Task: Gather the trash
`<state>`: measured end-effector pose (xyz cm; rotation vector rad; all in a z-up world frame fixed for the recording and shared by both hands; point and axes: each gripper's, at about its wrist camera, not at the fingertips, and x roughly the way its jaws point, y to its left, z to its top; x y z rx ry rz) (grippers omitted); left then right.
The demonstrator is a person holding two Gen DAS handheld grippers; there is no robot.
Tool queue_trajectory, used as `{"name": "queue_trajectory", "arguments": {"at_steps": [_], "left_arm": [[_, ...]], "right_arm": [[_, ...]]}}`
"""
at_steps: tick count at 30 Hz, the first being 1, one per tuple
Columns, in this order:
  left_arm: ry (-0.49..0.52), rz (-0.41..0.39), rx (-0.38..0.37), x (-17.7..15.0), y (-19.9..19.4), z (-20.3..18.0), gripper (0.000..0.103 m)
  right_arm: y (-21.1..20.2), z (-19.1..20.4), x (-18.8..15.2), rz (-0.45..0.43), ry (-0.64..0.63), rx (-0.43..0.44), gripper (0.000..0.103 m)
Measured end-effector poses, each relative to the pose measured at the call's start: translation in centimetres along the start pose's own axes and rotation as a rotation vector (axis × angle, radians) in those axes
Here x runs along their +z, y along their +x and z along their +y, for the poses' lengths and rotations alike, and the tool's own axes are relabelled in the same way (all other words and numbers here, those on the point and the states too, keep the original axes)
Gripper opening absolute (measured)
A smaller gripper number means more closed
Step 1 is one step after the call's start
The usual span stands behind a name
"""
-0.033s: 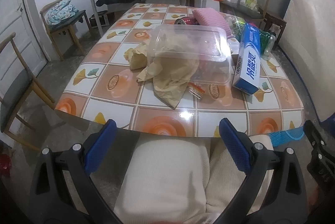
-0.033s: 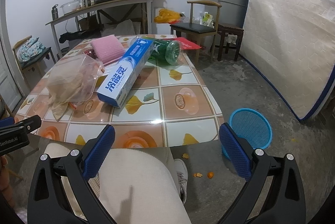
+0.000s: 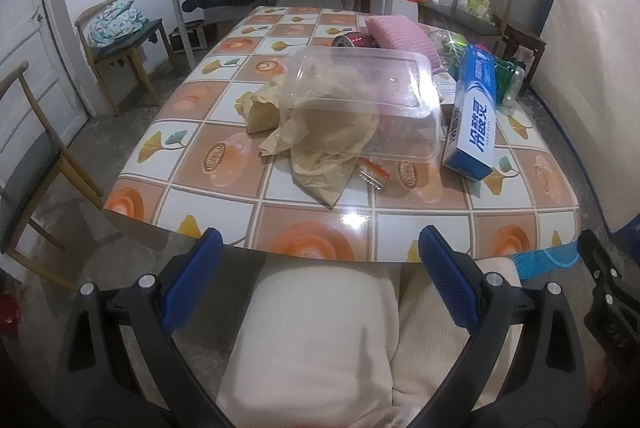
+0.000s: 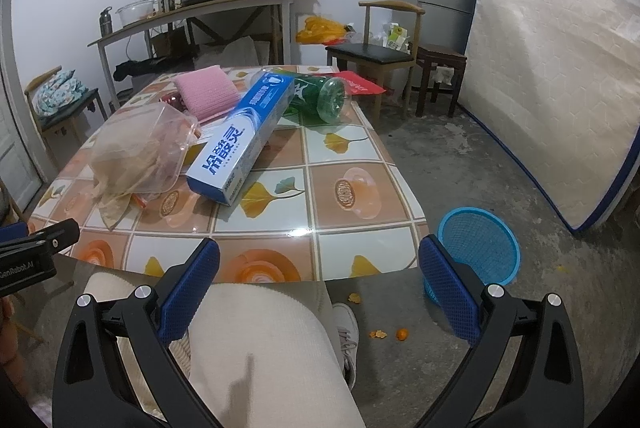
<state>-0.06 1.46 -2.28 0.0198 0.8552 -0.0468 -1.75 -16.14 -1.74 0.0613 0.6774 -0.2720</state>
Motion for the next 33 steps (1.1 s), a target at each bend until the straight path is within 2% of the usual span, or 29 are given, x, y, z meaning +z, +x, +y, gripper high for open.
{"name": "queue_trajectory", "arguments": {"at_steps": [6,13,16,18,23,26,30,33], "left_arm": [[-0.021,0.011,-0.053,0.0,-0.1,0.2,0.094],[-0.078,0.015,-0.162,0.5,0.8,1.3,0.094],[-0.118,-0.003,-0.252,0.8,1.0,2.0,0.094],[-0.145,-0.037,-0.362,1.0,0.9,2.5,0.094],[-0.073,-0.134,-0.394,2.8,0.1,1.5,0.094],[-0.017,-0.229,-0.435,4.0,-0.7,1.4,0.094],[0.079,-0.34,-0.42,5.7,-1.4,1.2,0.094],[0.181,-0.393,-0.371,7.2,-1.5,1.1,0.094]], "right_arm": [[0.6,1.0,0.4,0.006,-0.055,-0.036,0.097],[2.1,1.6,2.0,0.037,-0.078,-0.018,0.097],[3.0,1.5,3.0,0.052,-0.063,0.022,0.097],[3.7,1.4,4.0,0.054,-0.049,0.053,0.097],[5.0,1.9,6.3,0.043,-0.038,0.106,0.097],[6.1,2.4,7.5,0.072,-0.017,0.153,0.097],[7.6,2.5,8.6,0.094,0.012,0.201,0.097],[9.4,2.7,10.3,0.129,0.057,0.286,0.097]]}}
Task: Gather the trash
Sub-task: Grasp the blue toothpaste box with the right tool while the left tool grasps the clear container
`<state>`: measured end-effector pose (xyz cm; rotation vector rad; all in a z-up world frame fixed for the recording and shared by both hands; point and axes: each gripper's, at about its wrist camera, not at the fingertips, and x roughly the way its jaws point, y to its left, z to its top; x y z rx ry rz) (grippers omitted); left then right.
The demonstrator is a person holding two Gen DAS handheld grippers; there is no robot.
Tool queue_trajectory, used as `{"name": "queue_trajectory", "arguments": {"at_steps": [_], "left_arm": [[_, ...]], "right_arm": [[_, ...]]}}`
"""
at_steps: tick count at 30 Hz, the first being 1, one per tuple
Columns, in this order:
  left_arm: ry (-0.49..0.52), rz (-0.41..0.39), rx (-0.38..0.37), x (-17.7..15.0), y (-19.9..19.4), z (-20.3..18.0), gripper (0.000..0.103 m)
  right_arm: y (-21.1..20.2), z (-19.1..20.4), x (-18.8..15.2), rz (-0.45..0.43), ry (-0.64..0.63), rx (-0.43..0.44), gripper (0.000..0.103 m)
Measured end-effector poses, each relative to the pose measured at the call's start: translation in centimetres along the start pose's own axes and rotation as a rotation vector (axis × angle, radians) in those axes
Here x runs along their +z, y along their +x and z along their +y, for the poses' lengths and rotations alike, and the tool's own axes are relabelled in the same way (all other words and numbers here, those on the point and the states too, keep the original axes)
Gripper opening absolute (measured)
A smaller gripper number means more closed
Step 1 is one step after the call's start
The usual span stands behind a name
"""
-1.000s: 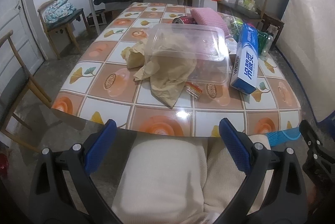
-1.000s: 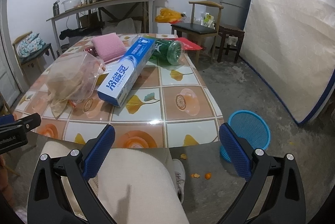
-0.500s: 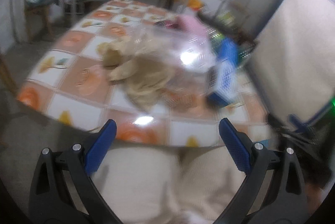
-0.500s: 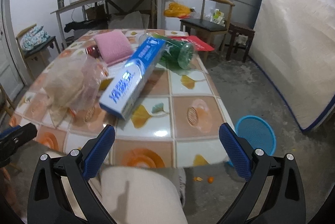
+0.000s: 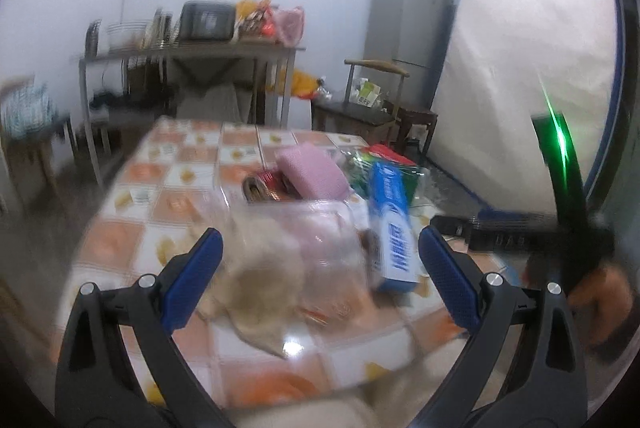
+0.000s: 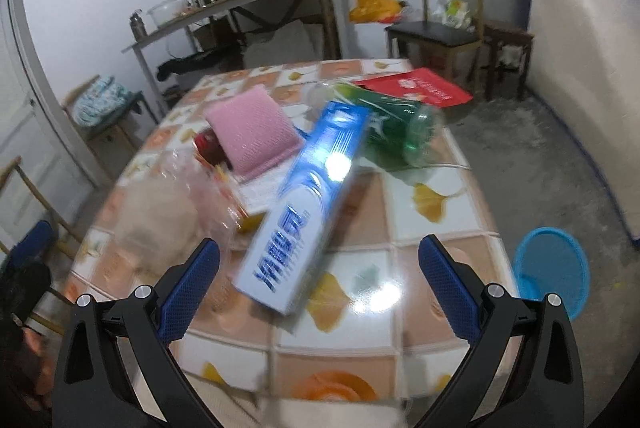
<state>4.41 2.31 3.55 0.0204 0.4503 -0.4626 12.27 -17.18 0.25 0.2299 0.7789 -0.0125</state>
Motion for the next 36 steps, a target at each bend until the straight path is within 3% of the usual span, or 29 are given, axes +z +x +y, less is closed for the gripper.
{"name": "queue_trajectory", "arguments": {"at_steps": [7,9,18,23,31,36], "left_arm": [[0.207,0.015,0.005,1.1,1.0,0.7,0.094],[0.257,0.031,-0.005,0.6,1.3,0.8,0.094],[0.329,0.076,-0.013,-1.7,2.7,0.6,0.094],[0.343,0.094,-0.025,-2.2,3.0,0.8,0.094],[0.476,0.086,-0.071,-2.4,3.2,1.1,0.094],[0.626,0.106,-0.209,-0.5,3.9,1.8,0.094]], "right_arm": [[6.1,-1.6,3.1,0.18,0.181,0.113,0.096],[7.4,-1.7,3.6,0.213,0.209,0.126,0.092],[10.2,-1.5,4.3,0.262,0.256,0.071,0.073],[10.9,-1.6,3.6,0.289,0.277,0.052,0.054],[10.5,-2.3,3.3,0.275,0.305,0.087,0.051],[9.4,-3.0,3.5,0.255,0.297,0.129,0.05]]}}
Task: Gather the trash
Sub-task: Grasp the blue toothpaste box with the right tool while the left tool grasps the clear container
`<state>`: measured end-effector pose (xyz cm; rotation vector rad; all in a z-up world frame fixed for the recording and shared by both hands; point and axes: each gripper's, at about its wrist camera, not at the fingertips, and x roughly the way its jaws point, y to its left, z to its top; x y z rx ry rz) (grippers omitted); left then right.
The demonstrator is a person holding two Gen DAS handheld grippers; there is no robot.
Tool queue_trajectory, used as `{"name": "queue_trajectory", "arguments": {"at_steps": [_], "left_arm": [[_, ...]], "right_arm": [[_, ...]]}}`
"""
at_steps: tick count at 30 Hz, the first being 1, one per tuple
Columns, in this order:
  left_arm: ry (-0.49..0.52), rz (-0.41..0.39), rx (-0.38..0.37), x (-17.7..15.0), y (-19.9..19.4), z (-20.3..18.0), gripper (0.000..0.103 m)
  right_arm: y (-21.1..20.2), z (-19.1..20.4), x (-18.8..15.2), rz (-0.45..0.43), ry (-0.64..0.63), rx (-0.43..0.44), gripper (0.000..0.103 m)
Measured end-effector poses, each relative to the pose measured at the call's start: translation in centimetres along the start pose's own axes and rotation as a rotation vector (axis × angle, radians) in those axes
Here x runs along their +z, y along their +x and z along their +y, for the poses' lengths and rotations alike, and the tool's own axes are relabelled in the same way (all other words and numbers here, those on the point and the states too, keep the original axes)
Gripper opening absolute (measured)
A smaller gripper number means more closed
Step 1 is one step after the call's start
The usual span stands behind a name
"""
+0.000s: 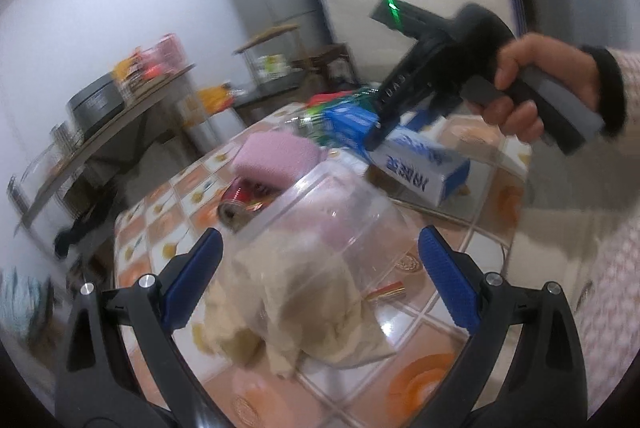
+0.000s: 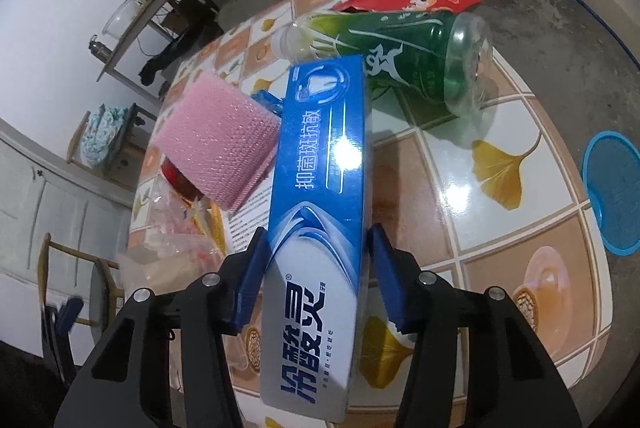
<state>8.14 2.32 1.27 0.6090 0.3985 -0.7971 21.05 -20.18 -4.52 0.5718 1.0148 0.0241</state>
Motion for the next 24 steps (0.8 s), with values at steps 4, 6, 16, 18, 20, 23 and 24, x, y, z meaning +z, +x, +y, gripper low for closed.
{"name": "queue_trajectory", "arguments": {"at_steps": [4,6,16,18,20,23,24], "left_arm": [[0.188,0.072,-0.14,1.4,1.6,0.7,0.094],[0.281,0.121,-0.163,1.6,2.7,0.6,0.094],[0.445,0.305,-0.258,2.6,8.1,1.5,0.094],[0.465,0.362,-0.323,2.5,9.2,1.4,0.094],[0.483,0.41,-0.343,2.4,9.9,1.1,0.094],[0.515,0.444,-0.335,1.9,10.9,1.0,0.094],[0.52,0.444,-0.335,1.9,11.0,1.0,0.094]], "right_arm": [[-1.1,-0.4,0.0,-0.011,-0.033,0.027,0.05],[-1.4,-0.7,-0.1,-0.015,-0.044,0.034,0.05],[-0.9,-2.8,-0.6,0.009,-0.042,0.104,0.05],[-0.7,-3.0,-0.7,0.011,-0.045,0.111,0.05],[-0.6,-3.2,-0.8,0.013,-0.042,0.117,0.05],[-0.5,-3.6,-0.8,0.013,-0.035,0.128,0.049],[-0.5,-3.7,-0.8,0.013,-0.033,0.131,0.049]]}}
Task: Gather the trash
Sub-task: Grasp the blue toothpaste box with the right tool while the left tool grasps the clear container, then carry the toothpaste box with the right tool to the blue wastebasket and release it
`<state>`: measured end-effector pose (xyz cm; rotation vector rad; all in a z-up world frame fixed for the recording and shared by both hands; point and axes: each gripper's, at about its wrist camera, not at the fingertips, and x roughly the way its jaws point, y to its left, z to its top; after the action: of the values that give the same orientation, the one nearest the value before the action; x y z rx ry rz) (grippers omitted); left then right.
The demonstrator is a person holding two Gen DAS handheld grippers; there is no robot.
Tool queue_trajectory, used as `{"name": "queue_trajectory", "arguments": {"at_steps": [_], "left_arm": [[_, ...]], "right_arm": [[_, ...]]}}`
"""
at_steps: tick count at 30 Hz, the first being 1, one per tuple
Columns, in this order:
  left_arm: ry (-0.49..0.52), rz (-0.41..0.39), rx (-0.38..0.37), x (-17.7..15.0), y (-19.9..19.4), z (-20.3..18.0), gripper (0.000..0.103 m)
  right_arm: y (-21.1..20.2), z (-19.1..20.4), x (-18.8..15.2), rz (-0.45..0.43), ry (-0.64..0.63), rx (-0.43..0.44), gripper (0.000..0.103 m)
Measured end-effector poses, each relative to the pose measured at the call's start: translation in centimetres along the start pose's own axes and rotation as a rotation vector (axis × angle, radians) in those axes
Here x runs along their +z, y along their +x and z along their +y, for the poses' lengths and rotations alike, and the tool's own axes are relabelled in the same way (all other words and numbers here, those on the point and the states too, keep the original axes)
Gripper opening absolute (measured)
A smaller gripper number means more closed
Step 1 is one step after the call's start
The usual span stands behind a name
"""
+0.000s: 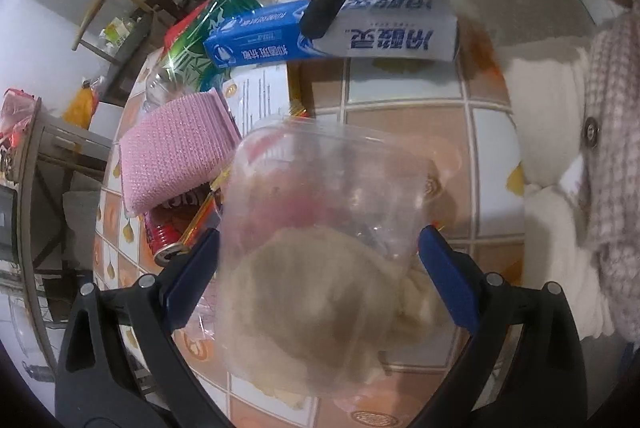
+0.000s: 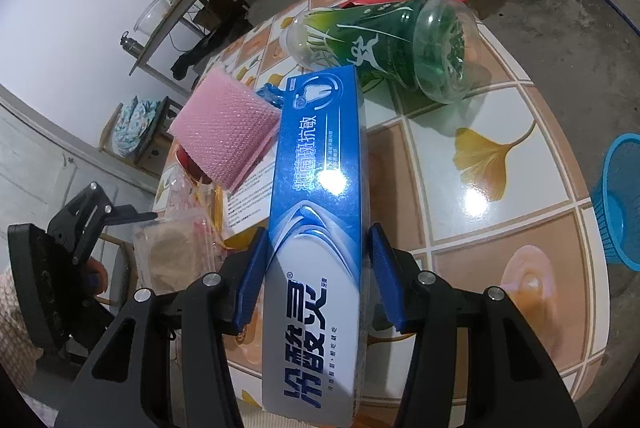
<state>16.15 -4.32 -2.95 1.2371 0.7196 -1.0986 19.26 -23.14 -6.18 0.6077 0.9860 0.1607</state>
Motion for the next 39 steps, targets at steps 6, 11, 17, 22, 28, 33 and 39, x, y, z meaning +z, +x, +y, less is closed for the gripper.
{"name": "queue_trajectory", "arguments": {"at_steps": [6,11,17,22,28,33,39], "left_arm": [[0.06,-0.006,0.043,0.7,0.3,-0.3,0.084],[0.083,-0.011,0.074,1.1,-0.3,-0.3,0.082],[0.019,-0.067,0.122,1.3,-3.0,0.7,0.082],[-0.103,-0.134,0.134,1.0,-5.9,2.3,0.082],[-0.439,-0.309,0.142,-0.7,-11.0,5.5,0.082],[-0.578,-0.404,0.169,0.4,-14.0,6.0,0.082],[-0.608,-0.511,0.169,5.1,-16.2,5.5,0.082]], "right_arm": [[0.0,-0.3,-0.2,0.001,-0.002,0.01,0.049],[-0.1,-0.2,-0.5,-0.002,-0.012,0.015,0.049],[-0.6,-0.1,-0.8,-0.015,-0.02,0.02,0.049],[-1.5,0.1,-1.0,-0.043,-0.029,0.026,0.049],[-3.3,0.5,-1.2,-0.094,-0.044,0.043,0.048],[-7.1,0.1,-1.7,-0.193,-0.061,0.049,0.048],[-13.0,-3.0,-3.4,-0.322,-0.014,0.023,0.048]]}}
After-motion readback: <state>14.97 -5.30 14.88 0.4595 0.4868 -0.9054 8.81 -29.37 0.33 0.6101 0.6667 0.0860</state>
